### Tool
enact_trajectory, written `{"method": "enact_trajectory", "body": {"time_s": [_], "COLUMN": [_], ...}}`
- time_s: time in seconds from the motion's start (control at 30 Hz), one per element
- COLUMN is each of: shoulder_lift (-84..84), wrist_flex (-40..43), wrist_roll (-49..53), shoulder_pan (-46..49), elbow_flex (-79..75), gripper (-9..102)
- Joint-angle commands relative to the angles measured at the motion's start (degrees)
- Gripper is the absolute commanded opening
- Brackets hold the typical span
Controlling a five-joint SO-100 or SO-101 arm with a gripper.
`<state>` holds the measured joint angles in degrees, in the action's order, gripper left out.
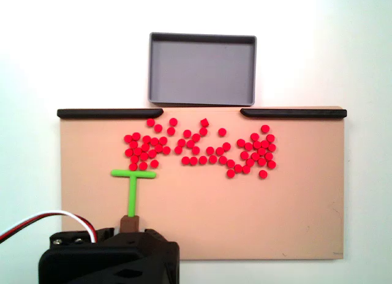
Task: Grasp a green tool by the dark brown handle.
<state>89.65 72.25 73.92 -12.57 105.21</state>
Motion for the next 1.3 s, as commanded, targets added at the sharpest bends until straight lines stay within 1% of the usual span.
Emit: {"method": "enact_trajectory", "body": {"time_s": [0.0,0.83,1.07,1.27], "shoulder_lift": [0.26,-0.70,-0.70,-0.44], "wrist_flex": [-0.53,-0.97,-0.97,-0.97], "wrist_roll": [-0.18,-0.62,-0.53,-0.44], "shoulder_pan": [-0.09,-1.14,-1.49,-1.76], "elbow_flex": [-1.93,-1.93,-1.93,-1.93], "gripper": [13,10,0,0]}}
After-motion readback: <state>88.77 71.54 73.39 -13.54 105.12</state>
